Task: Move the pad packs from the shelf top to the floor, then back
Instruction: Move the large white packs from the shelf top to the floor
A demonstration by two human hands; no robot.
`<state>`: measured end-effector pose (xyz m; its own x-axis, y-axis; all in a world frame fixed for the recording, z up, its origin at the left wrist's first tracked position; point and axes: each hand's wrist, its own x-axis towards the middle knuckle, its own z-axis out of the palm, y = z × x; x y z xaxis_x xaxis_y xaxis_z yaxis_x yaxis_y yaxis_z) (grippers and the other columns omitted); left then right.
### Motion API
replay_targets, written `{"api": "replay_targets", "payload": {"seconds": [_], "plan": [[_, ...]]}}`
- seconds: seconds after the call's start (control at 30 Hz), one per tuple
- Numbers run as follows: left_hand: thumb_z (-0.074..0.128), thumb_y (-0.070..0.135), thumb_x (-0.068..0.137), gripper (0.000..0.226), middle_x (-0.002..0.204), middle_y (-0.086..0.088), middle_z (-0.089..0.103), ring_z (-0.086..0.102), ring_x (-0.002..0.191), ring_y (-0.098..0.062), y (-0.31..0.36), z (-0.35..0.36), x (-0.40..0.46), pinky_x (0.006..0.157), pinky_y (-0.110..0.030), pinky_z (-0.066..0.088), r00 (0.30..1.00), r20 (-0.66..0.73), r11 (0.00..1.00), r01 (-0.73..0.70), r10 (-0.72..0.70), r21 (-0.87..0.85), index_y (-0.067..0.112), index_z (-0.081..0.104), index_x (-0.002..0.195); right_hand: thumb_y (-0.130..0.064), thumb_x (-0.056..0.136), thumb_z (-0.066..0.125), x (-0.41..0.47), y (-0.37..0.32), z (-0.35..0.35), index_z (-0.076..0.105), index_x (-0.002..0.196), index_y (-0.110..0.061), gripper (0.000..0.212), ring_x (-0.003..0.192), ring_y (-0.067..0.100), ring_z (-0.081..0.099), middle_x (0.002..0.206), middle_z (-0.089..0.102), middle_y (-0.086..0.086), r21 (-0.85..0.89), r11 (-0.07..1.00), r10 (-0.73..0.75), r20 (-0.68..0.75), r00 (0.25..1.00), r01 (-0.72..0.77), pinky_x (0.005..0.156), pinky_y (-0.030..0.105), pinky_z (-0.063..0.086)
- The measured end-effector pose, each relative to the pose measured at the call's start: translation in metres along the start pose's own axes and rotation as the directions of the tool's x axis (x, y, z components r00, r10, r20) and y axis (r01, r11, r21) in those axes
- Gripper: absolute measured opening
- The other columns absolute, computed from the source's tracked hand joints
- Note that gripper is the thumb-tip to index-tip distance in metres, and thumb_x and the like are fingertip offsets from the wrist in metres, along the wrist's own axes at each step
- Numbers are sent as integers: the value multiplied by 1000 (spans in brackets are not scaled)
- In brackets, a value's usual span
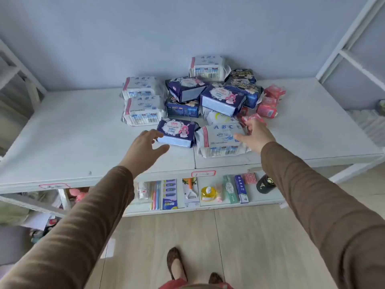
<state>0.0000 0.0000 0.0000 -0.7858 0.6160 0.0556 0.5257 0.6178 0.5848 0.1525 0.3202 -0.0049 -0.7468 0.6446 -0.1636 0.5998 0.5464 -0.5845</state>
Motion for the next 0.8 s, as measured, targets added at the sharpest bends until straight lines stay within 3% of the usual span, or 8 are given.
{"api": "replay_targets", "payload": {"seconds": [0.1, 0.2, 0.3, 0.53, 0.57, 0.63, 0.7, 0.8], "plan": [[67, 40, 89, 38, 120, 0, 58, 55, 100, -13, -16, -6, 27, 85, -27, 40, 1000, 16, 1000, -4, 4, -5, 21, 57, 122, -62, 74, 77, 20, -3, 5, 18, 155, -12, 112, 139, 29, 41, 158, 34, 8, 27, 988, 149, 113, 982, -153, 105, 33, 39], [67, 40, 88, 41, 121, -2, 59, 57, 103, -18, -29, -8, 51, 86, -29, 42, 998, 59, 1000, 0, 1, -9, 20, 58, 123, -64, 62, 83, 33, -7, 14, -2, 159, -16, 138, 147, 30, 29, 164, 20, 9, 43, 958, 265, 254, 930, -284, 116, 40, 34], [68, 40, 88, 41, 123, -2, 58, 56, 105, -17, -40, -7, 71, 88, -31, 44, 998, 61, 1000, -4, 6, -29, 22, 58, 123, -65, 47, 84, 45, -9, 17, 0, 158, -10, 150, 143, 29, 37, 161, 28, 8, 40, 952, 272, 357, 894, -305, 106, 34, 39], [69, 30, 88, 29, 119, 4, 59, 57, 102, -13, -57, 0, 101, 91, -34, 49, 1000, 0, 992, -27, 28, -126, 26, 62, 116, -58, 44, 89, 48, 10, 28, 5, 155, -32, 142, 123, 13, 40, 140, 38, -9, 161, 975, 79, 387, 919, -152, 105, 29, 33], [69, 28, 88, 30, 119, 4, 59, 57, 102, -13, -60, 1, 104, 92, -33, 49, 999, -21, 992, -36, 33, -120, 24, 63, 116, -61, 43, 90, 44, 13, 30, 10, 152, -35, 137, 124, 15, 44, 141, 41, -9, 173, 976, 62, 361, 931, -132, 104, 31, 38], [70, 25, 87, 31, 120, 1, 59, 55, 106, -15, -66, -1, 111, 96, -35, 47, 997, -71, 994, -41, 34, -98, 21, 63, 118, -66, 39, 90, 33, 15, 35, 24, 137, -38, 121, 114, 15, 54, 132, 51, -8, 189, 979, 25, 286, 958, -82, 84, 24, 46], [72, 25, 87, 38, 126, -3, 56, 50, 116, -21, -77, -5, 121, 102, -37, 42, 993, -118, 998, -23, 16, -62, 20, 60, 122, -69, 38, 89, 21, 12, 40, 29, 124, -39, 109, 103, 13, 56, 122, 55, -9, 195, 981, -14, 189, 982, -23, 71, 15, 40], [72, 29, 85, 51, 134, -10, 48, 40, 121, -30, -99, -16, 146, 104, -41, 34, 983, -182, 998, 39, -31, 43, 18, 52, 131, -63, 40, 93, 11, 5, 51, 34, 120, -33, 104, 106, 18, 56, 121, 55, -3, 223, 974, -51, 69, 996, 35, 79, 26, 47]]}}
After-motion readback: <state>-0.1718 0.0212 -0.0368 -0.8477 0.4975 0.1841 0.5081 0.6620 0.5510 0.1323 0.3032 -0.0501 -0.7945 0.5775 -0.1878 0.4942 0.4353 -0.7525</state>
